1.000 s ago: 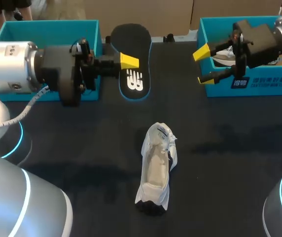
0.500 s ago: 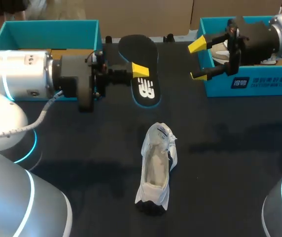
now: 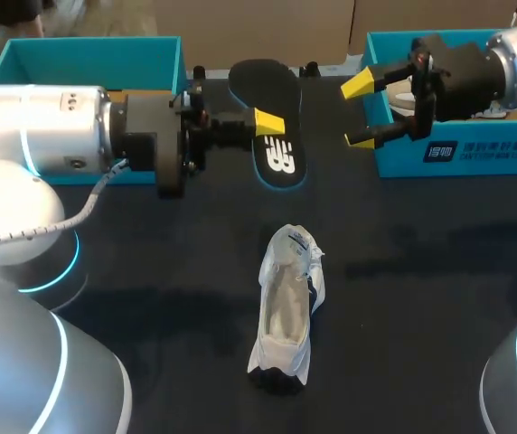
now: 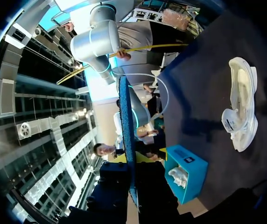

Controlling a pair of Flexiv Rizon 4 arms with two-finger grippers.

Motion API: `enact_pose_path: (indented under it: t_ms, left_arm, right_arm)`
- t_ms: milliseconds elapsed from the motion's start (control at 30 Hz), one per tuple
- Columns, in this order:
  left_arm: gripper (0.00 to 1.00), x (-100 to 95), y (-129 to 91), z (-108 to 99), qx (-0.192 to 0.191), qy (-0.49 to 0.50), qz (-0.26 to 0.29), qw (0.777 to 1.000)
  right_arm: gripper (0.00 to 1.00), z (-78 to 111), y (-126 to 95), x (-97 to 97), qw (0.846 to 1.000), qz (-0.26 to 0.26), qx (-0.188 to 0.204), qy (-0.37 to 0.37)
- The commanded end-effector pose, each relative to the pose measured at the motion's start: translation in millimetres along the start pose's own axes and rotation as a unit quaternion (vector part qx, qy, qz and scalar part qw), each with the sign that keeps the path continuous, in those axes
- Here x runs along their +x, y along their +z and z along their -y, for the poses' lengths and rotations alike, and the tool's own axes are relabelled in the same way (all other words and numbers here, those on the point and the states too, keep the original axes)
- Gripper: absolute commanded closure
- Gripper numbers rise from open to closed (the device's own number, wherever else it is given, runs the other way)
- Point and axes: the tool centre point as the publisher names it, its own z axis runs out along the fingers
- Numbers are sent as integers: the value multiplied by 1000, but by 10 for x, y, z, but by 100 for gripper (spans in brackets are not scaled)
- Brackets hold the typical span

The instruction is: Take the shoe out of the shoebox, open the shoe tongue, remove and reinsert the insole, then place the shoe into the shoebox

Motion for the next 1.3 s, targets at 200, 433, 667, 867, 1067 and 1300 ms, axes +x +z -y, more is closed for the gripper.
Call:
enact_pose_path:
  t_ms: [200, 433, 667, 867, 1067, 1300]
  left_arm:
    - [100, 7, 12, 3, -1, 1, 0, 1000]
    - [100, 75, 72, -14, -1, 10, -6, 1000]
    - [100, 117, 100, -80, -11, 15, -19, 1000]
    - [100, 117, 100, -80, -11, 15, -19, 1000]
    - [100, 174, 181, -80, -14, 21, -9, 1000]
    - [100, 305, 263, -103, -18, 38, -2, 999]
  right_arm:
    - [0, -6, 13, -1, 1000, 0, 0, 0]
    - [0, -29, 78, -20, 1000, -17, -2, 6]
    - [0, -32, 179, 25, 1000, -21, 5, 12]
    - [0, -32, 179, 25, 1000, -21, 5, 12]
    - [0, -46, 203, 9, 1000, -26, 1, 14]
    - [0, -117, 304, 29, 999, -39, -16, 27]
